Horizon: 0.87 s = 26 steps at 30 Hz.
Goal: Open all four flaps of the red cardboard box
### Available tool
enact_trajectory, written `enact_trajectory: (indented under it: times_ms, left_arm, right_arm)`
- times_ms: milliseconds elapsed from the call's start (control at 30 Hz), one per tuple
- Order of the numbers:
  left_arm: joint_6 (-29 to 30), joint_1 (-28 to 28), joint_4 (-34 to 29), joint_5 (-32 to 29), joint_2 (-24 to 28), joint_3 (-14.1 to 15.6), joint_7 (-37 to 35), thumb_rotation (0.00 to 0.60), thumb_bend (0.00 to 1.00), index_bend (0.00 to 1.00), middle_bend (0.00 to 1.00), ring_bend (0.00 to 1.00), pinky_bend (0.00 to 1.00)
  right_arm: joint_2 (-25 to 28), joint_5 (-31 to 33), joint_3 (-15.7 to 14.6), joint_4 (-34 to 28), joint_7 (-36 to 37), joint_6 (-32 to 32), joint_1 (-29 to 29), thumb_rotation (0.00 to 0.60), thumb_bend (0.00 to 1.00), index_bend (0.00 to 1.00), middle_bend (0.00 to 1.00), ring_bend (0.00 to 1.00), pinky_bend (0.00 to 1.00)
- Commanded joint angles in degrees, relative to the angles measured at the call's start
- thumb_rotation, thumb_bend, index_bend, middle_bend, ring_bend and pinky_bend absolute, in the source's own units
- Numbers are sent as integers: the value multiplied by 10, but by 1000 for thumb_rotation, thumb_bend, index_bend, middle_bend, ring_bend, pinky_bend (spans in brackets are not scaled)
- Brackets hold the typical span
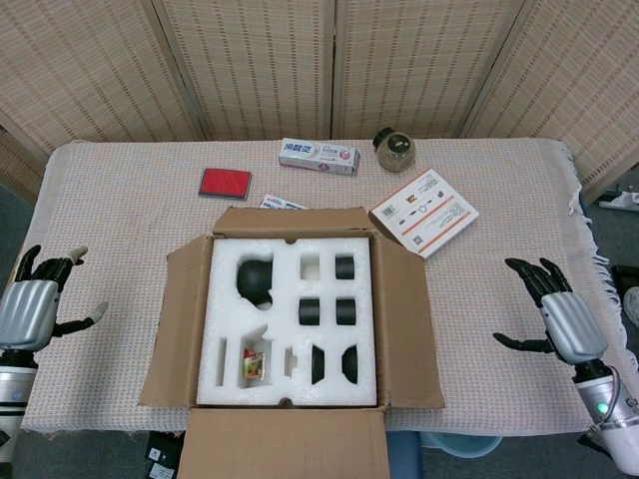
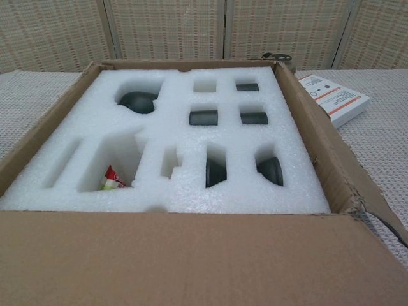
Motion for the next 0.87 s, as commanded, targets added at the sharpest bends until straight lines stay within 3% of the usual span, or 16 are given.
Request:
enact_trajectory:
  times_ms: [33,600,867]
  left_arm:
    - [25,21,12,11,-19,11,9,410,298,159,295,261,0]
    - [114,94,-27,91,-36,52,54,411,301,156,292,258,0]
    - [128,114,-46,123,-30,64,59,413,300,156,292,258,0]
  right_arm:
    - [-15,4,7,19,2,9,-23,557,75,63,121,115,0]
    - [6,-24,16,34,36,12,-90,556,75,0,21,44,0]
    - [1,-41,27,49,38,59,-133,556,75,0,13,28,0]
